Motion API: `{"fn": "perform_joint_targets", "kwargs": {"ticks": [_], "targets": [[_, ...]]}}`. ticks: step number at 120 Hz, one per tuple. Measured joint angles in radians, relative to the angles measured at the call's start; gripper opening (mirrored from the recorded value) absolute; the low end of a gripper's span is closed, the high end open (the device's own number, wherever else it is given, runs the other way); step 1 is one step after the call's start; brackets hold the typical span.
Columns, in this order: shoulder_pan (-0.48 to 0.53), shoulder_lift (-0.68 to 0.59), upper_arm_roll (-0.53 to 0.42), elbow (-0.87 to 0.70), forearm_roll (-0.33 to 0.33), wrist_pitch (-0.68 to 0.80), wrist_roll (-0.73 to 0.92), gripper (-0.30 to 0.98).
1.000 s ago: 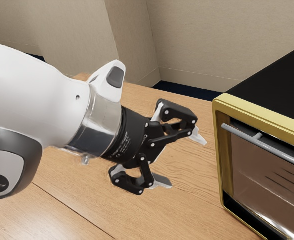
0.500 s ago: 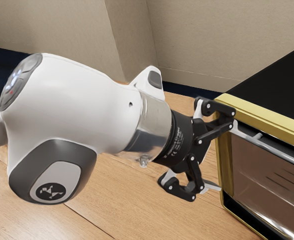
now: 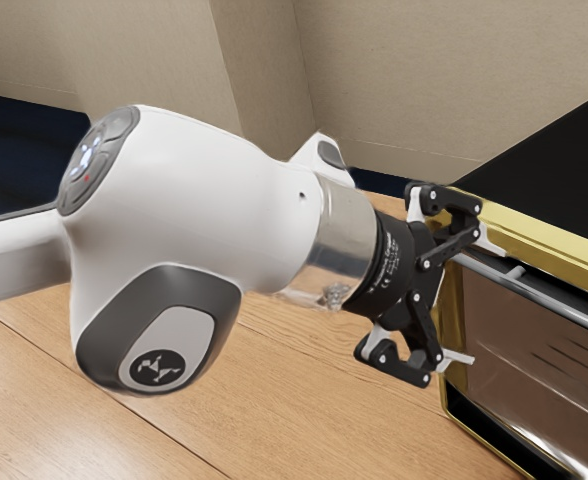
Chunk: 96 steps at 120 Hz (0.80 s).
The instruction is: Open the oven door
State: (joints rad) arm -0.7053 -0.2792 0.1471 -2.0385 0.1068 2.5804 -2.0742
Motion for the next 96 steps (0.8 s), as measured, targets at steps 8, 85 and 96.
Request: {"fn": "perform_joint_targets", "kwargs": {"ticks": [8,85,96], "targets": [[0.003,0.001,-0.001,-0.006,-0.011,0.002,-0.006,0.68],[0.25,-0.275,-0.194,-0.419,-0.112,0.058,0.038,0.69],[0.342,-0.389,-0.298,-0.533,-0.187,0.072,0.049,0.69]]}}
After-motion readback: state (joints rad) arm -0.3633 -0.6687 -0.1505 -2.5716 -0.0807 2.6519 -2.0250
